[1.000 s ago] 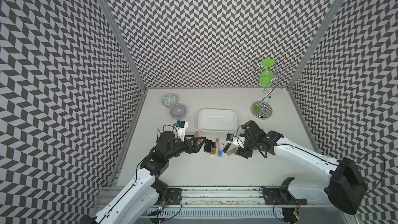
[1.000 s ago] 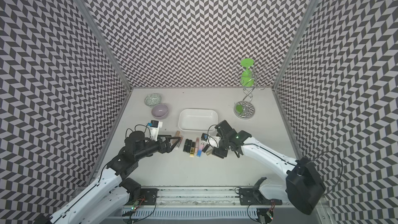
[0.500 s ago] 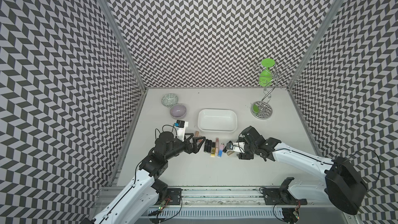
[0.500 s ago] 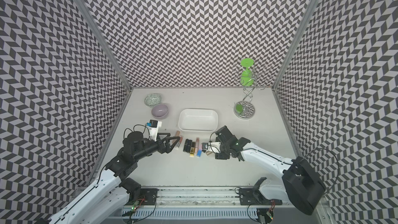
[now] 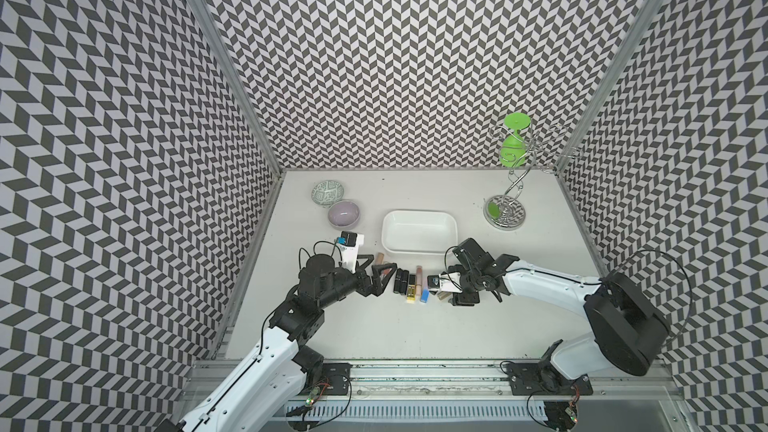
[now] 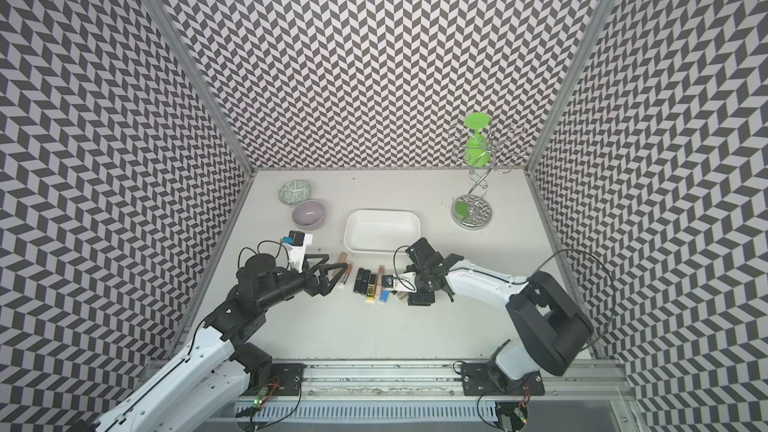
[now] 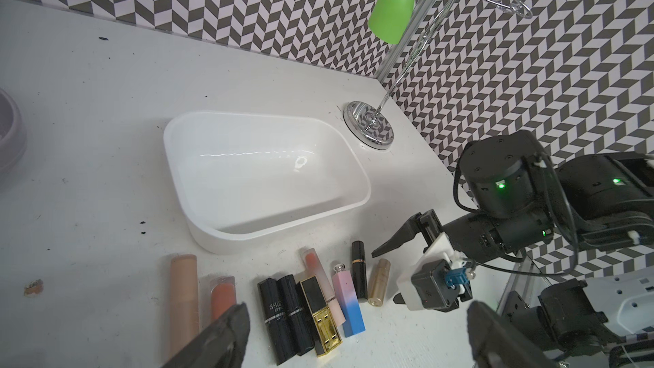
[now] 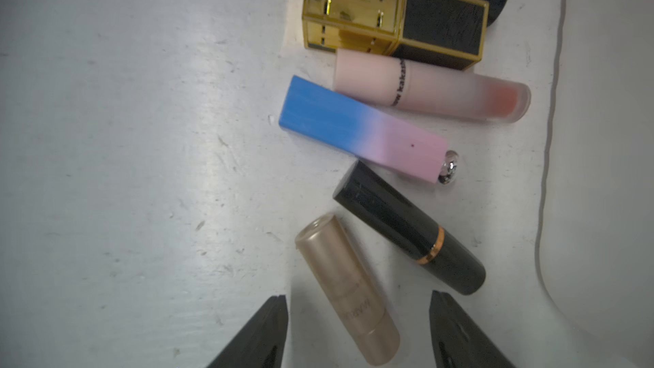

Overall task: Put the lipstick into the storage box
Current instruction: Pick up the lipstick at the center of the board.

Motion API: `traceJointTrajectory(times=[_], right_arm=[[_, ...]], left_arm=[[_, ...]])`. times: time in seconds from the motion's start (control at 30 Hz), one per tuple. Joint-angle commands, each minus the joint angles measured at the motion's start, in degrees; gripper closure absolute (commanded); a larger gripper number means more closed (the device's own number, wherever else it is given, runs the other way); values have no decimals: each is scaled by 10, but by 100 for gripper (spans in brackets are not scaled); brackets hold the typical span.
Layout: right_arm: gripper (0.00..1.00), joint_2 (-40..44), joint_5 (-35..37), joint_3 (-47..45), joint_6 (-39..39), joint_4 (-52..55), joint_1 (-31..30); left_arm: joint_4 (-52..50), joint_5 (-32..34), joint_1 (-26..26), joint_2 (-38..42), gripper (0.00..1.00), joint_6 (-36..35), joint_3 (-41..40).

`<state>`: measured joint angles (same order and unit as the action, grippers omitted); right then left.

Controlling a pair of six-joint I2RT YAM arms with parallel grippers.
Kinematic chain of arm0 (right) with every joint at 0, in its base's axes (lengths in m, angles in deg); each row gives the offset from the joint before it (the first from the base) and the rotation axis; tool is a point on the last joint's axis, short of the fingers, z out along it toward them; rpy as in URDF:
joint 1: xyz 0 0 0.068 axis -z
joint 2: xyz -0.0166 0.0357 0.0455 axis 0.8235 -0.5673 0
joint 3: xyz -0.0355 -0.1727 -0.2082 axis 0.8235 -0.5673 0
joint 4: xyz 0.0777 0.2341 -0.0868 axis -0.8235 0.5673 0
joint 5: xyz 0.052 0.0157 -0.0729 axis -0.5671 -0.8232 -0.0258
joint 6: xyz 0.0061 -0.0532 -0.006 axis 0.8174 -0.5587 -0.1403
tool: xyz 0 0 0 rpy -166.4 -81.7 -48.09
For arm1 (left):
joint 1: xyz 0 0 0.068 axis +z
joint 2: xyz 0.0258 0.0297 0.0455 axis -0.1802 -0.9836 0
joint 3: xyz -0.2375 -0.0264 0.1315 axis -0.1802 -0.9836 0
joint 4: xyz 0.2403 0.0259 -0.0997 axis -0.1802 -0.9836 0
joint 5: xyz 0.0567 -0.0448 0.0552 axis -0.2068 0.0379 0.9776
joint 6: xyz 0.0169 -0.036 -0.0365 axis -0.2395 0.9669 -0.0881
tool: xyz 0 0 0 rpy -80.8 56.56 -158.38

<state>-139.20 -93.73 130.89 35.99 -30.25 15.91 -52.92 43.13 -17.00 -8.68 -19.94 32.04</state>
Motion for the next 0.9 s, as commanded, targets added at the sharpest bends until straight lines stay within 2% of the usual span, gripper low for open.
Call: traceJointTrajectory(times=[0.0,0.23,0.57,0.87], right_arm=[[32,-13,-23,11,7,6,7],[32,-31,-17,10,10,6,23],[34,-77,-31,38,14,22,34],[39,-72,-57,26,21,49,40]], left_arm=[[17,11,-5,7,1,-14,-5],[2,26,-19,10,1,-41,4],[-4,35,-31,11,1,-44,8],[-14,48,-39,13,1,-52,14]])
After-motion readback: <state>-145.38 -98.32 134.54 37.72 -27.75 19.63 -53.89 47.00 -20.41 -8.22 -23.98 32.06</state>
